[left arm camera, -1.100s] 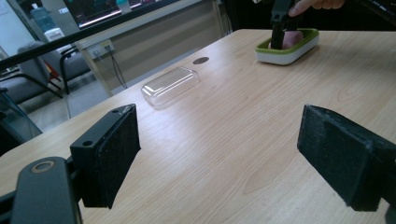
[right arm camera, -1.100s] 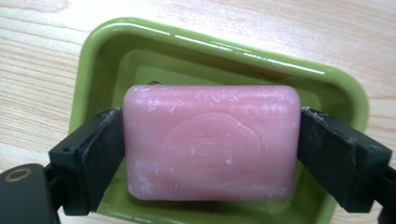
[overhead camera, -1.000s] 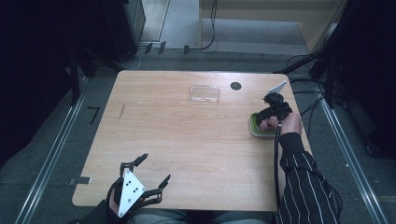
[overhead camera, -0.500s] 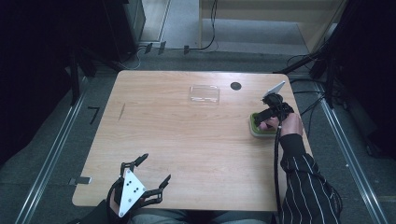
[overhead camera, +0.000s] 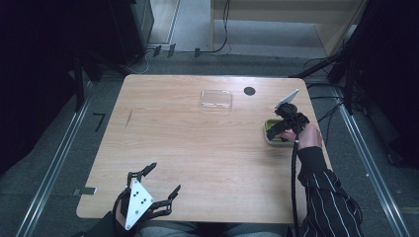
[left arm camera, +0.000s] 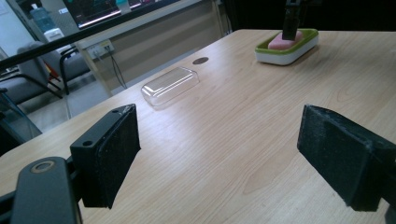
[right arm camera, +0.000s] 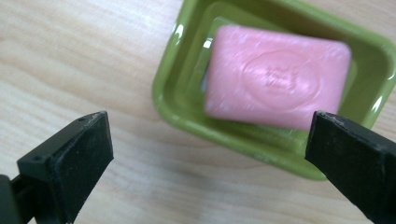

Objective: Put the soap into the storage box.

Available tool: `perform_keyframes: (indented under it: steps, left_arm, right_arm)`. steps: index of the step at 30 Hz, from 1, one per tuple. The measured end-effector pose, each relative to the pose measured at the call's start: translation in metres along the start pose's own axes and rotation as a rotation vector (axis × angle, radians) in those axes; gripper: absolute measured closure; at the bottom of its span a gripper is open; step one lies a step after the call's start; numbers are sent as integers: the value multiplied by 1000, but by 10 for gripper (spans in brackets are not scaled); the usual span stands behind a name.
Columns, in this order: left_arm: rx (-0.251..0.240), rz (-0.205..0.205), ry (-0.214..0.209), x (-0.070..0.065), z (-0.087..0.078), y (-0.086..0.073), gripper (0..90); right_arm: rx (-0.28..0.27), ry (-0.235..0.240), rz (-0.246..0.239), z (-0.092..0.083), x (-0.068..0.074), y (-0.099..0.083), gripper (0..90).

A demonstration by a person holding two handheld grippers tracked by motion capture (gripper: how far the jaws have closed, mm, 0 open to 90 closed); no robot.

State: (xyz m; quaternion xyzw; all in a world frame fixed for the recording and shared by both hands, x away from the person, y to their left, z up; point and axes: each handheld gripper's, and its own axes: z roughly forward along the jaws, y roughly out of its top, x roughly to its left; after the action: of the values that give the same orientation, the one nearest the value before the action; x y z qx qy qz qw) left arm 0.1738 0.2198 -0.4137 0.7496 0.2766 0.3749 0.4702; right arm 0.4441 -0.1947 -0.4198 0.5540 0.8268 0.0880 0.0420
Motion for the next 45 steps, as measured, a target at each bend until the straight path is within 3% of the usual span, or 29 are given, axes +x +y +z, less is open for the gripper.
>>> perform_keyframes:
  steps: [5,17,30,38,45]
  left_arm:
    - [-1,-2,2,0,0,0,136]
    - [-3,-4,3,0,0,0,136]
    - [-4,-4,5,0,-1,0,136]
    - [-7,-4,4,0,-1,0,136]
    - [-6,-3,5,0,-1,0,136]
  right_arm:
    - [9,7,-29,-3,12,-7,10]
    - [29,34,-148,-8,48,-24,17]
    - [71,46,-253,-2,83,-51,27]
    - [83,49,-291,3,93,-69,44]
    - [84,50,-288,6,94,-85,53]
